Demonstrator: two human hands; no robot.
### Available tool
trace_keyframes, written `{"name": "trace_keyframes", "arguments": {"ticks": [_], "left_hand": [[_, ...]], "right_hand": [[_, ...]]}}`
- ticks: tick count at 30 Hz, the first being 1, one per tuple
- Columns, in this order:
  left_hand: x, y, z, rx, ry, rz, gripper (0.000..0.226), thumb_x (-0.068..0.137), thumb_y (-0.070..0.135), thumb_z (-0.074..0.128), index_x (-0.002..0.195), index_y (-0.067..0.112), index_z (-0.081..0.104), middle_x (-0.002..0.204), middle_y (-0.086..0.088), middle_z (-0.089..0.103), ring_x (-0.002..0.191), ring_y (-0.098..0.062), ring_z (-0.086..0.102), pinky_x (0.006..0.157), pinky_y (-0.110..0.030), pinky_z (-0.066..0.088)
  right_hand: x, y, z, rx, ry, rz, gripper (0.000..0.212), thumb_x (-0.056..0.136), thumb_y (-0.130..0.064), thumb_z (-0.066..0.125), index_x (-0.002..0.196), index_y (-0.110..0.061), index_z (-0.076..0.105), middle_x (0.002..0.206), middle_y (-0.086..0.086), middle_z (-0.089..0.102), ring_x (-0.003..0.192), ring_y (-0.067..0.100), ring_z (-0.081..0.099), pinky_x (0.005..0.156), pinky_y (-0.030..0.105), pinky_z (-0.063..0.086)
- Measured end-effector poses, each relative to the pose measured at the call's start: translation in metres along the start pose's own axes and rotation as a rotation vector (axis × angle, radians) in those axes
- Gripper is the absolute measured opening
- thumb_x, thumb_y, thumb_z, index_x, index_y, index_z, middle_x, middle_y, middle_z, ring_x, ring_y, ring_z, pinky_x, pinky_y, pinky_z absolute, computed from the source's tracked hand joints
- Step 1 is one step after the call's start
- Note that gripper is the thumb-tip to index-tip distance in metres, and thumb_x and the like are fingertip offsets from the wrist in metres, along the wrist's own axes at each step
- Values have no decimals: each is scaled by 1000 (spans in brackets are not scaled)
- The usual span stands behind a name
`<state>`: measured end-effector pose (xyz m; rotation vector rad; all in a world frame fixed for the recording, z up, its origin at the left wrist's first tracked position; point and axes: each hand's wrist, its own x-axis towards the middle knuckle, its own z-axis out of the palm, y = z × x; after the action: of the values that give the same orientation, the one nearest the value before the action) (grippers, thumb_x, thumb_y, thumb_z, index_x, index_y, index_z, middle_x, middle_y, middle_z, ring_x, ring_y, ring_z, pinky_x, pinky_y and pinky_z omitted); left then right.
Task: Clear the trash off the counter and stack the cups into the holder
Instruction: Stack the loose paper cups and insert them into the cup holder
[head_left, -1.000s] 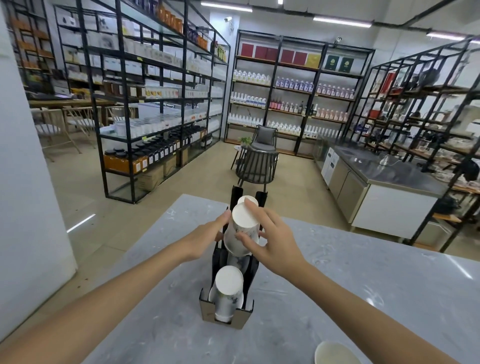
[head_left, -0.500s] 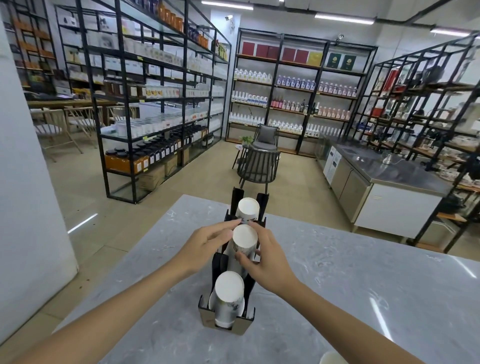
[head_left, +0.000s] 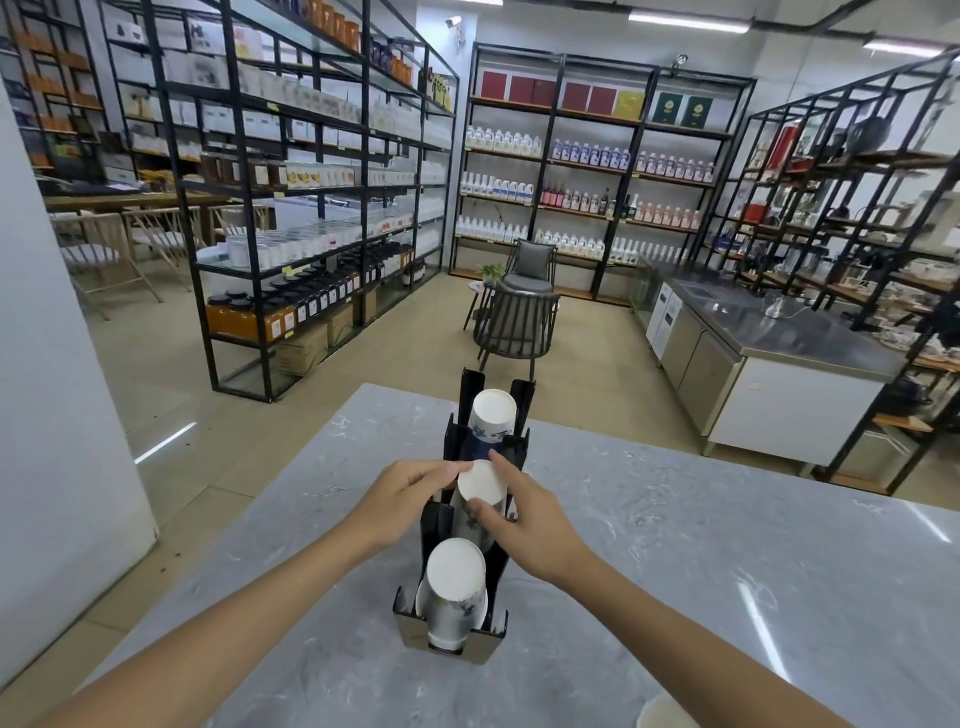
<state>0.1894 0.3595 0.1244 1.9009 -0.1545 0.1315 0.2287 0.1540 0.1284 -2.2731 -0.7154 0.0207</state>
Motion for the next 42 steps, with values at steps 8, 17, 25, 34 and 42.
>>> {"name": "trace_keyframes", "arguments": {"ticks": [8,17,25,34,42], "left_hand": [[-18,30,-1,137,64,128,39,95,53,49,132,45,60,133,25,62,122,17,51,100,-15,41],[-57,84,42,418,-79,468,46,93,36,60,139,31,57,142,21,56,133,8,45,111,-15,37],[-81,86,113,509,-426,641,53,91,44,66,141,39,51,149,21,47,138,3,41,114,-25,38],[-91,50,159,536,-596,779,48,89,44,71,134,33,59,138,19,59,125,-4,55,101,-28,49],[-90,36,168,508,-468,900,19,96,28,67,115,28,72,119,13,70,106,-7,65,81,-30,56]], "right_hand": [[-29,2,-44,132,-17,29,63,100,-53,54,157,-37,31,151,0,52,138,10,49,105,23,46],[-113,67,-111,150,21,209,64,94,-77,36,147,-43,40,133,-8,65,127,12,58,114,40,41],[-221,144,-101,12,-144,432,46,105,-25,54,142,-44,35,143,-5,57,134,18,53,113,36,42],[-297,143,-10,-77,-59,288,91,65,-74,81,141,-48,36,148,-16,48,136,6,46,116,28,36],[-284,141,19,23,37,402,89,67,-62,84,142,-38,43,140,-8,55,129,13,52,111,37,45]]}}
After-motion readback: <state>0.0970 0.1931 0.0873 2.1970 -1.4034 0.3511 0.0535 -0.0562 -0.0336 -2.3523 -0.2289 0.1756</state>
